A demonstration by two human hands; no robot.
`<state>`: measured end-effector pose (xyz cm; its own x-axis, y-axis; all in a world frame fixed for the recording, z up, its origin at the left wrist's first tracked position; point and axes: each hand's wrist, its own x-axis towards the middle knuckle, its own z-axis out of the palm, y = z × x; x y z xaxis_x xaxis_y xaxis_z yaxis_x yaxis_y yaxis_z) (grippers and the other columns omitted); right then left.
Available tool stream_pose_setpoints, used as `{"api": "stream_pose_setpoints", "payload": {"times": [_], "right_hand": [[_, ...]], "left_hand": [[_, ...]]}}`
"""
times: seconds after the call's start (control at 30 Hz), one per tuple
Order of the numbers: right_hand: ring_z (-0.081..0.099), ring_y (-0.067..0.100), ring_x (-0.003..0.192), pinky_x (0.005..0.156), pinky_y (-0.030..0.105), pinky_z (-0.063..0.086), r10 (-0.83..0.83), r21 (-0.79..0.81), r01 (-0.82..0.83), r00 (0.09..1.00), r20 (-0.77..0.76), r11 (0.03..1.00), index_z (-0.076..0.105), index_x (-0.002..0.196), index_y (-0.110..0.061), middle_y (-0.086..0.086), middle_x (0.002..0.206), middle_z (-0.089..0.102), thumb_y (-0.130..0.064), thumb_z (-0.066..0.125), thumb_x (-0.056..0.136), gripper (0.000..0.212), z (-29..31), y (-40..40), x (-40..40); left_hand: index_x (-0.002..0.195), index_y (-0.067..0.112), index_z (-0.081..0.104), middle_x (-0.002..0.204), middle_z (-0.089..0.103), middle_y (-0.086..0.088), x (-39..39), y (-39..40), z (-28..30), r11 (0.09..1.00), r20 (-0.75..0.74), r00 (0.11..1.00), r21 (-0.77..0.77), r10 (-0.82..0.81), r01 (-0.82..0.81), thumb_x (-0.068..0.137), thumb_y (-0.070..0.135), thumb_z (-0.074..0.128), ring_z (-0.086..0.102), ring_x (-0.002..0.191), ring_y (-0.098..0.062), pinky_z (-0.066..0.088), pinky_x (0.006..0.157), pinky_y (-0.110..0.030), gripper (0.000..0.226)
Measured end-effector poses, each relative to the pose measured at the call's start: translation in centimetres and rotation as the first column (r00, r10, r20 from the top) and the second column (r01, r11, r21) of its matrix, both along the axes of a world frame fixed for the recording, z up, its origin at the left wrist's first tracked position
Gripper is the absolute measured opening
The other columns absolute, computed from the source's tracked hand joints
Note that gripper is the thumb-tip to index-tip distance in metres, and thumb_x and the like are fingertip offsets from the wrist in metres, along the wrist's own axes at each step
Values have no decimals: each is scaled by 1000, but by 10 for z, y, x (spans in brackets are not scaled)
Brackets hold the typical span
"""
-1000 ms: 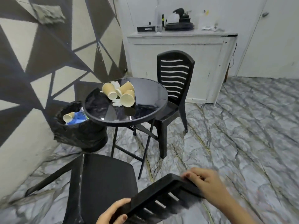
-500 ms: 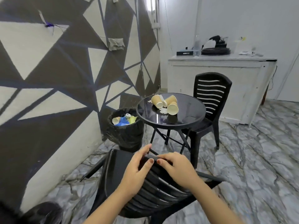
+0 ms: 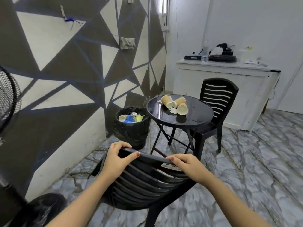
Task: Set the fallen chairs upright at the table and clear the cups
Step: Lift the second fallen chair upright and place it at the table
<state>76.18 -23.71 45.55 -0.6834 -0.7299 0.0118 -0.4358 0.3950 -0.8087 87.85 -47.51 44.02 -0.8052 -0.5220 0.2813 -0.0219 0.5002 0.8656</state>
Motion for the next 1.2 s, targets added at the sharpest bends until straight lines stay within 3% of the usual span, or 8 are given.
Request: {"api": "stream_pose_setpoints", "payload": {"times": [0.13,0.3,0.43,0.53,0.7,0.83,1.07,1.2], "right_hand": [[57,-10,69,63,9,38,-36,38,34,997,75,999,69,96,-35,-24,68,65,-47,51,87,23,-17,6,-8],[59,-6,96,87,20,43,-34,13,33,989,140,999,70,91,-39,-26,96,69,-85,46,58,61,-46,2,-30],[54,-16,99,84,12,39,-64,-73,82,973,221,994,68,86,-51,-38,102,62,-90,51,44,59,-66,-5,-45],[55,-9,102,84,14,40,-10,-96,43,950,312,994,63,103,-49,-25,113,63,-86,58,42,71,-83,-19,-46],[63,4,102,78,21,51,60,-265,80,874,482,961,56,116,-32,0,115,66,-71,76,39,89,-98,-65,-25],[65,11,97,79,30,48,39,-380,188,855,517,906,51,117,-42,9,109,67,-35,78,64,59,-102,-94,-12],[64,6,84,72,19,48,23,-394,199,870,492,897,56,114,-40,0,89,63,-52,84,47,73,-75,-159,-17],[61,-8,81,66,8,47,1,-378,183,899,438,907,62,107,-31,-6,101,62,-50,78,44,68,-57,-211,-15]], "left_hand": [[79,33,57,96,51,3,10,-31,-2,995,-5,998,72,67,-67,54,52,74,52,93,-9,40,78,-24,36],[76,36,57,95,56,-6,28,-66,-8,986,28,995,132,95,-98,41,68,75,55,85,-18,43,77,-34,51],[84,30,56,92,57,0,52,-90,-2,977,20,992,175,121,-123,44,53,71,56,76,2,44,71,-12,48],[102,22,53,105,57,-1,73,-112,0,976,54,990,174,127,-135,44,52,69,55,95,-7,42,77,-4,67],[113,36,40,125,47,-6,100,-146,-5,965,174,967,155,184,-212,29,77,74,42,122,-19,28,108,-40,99],[119,25,40,119,51,-3,108,-166,-10,965,214,954,113,211,-239,31,79,72,45,119,-21,30,104,-38,108],[99,23,51,109,58,-5,128,-217,-26,955,216,950,143,225,-258,51,63,73,52,107,-24,36,94,-42,66],[88,12,56,104,60,-12,134,-263,-37,942,182,945,155,270,-299,80,11,68,52,110,-35,37,81,-30,14]]}}
